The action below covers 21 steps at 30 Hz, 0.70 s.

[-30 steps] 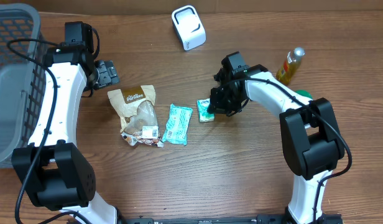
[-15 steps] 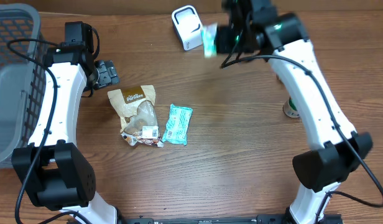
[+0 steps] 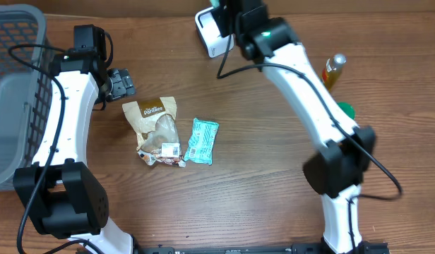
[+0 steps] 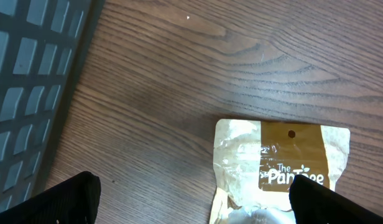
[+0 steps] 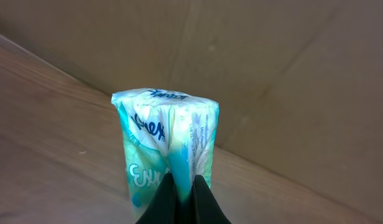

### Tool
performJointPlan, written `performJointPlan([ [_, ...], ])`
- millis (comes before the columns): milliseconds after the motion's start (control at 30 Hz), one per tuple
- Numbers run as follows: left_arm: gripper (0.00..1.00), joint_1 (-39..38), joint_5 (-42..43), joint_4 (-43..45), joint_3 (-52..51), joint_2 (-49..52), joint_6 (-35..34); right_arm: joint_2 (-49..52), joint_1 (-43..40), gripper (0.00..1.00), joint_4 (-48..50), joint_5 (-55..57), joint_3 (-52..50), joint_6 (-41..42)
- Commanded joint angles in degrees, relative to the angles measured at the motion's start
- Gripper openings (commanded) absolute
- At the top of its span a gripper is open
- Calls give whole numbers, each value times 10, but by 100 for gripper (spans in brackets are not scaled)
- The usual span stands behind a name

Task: Scan the item barcode
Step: 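Lift the tissue pack and hold it before the white scanner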

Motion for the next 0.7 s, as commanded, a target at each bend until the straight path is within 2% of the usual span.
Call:
performJointPlan([
  [0, 100, -4, -7, 1, 5, -10, 2, 72, 1, 4, 65, 69, -2, -90],
  [400, 100, -4, -7, 1, 5, -10, 2, 199, 2, 4, 242, 87, -2, -322],
  [667, 99, -4, -7, 1, 5, -10, 2, 205, 2, 4, 282, 101, -2, -330],
])
